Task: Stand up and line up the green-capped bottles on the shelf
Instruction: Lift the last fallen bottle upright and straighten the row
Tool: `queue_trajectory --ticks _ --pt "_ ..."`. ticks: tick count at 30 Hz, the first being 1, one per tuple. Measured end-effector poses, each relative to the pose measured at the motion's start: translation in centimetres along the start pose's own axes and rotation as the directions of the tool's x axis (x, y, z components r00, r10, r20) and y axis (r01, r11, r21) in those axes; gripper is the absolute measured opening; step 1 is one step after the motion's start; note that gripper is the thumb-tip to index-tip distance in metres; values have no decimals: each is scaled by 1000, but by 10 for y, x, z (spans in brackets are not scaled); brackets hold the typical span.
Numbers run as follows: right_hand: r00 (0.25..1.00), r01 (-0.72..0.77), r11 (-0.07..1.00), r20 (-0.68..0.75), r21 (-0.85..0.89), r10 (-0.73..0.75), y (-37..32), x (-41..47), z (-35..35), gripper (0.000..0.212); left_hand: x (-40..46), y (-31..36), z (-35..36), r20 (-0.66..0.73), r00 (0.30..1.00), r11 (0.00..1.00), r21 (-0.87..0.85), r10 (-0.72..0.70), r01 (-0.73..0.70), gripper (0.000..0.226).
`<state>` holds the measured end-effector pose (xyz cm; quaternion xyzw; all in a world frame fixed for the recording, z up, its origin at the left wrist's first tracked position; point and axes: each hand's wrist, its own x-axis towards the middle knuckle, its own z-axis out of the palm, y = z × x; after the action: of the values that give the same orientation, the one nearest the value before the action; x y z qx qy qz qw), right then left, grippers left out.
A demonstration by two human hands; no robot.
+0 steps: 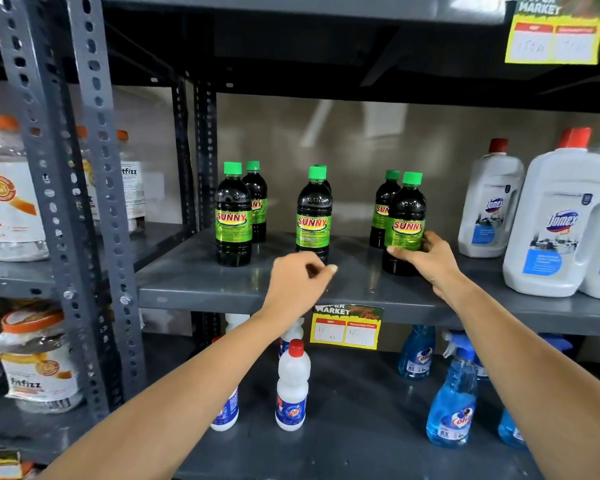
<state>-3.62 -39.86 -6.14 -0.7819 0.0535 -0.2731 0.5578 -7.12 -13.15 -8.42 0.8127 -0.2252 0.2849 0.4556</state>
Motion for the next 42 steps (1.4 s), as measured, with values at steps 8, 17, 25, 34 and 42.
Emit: queue_trajectory --ticks 8,17,25,34,42 --pt "1000 -13 1000 -14 -22 13 -2 -4 1 65 49 -10 4 118 849 855 -1 -515 518 92" --pt "999 -28 999 -42 -26 27 -9 -10 -1 65 57 -17 14 172 879 892 0 -445 452 63" --pt "997 -55 998 -48 -40 53 -12 -12 1 72 49 -13 11 158 908 920 12 -389 392 60" --pt "997 -69 997 -17 -20 69 -15 -14 1 65 47 -9 10 157 911 924 27 -381 382 61" --pt "993 -97 990 76 102 90 -15 -20 -4 85 45 -8 5 169 902 915 9 -398 402 66"
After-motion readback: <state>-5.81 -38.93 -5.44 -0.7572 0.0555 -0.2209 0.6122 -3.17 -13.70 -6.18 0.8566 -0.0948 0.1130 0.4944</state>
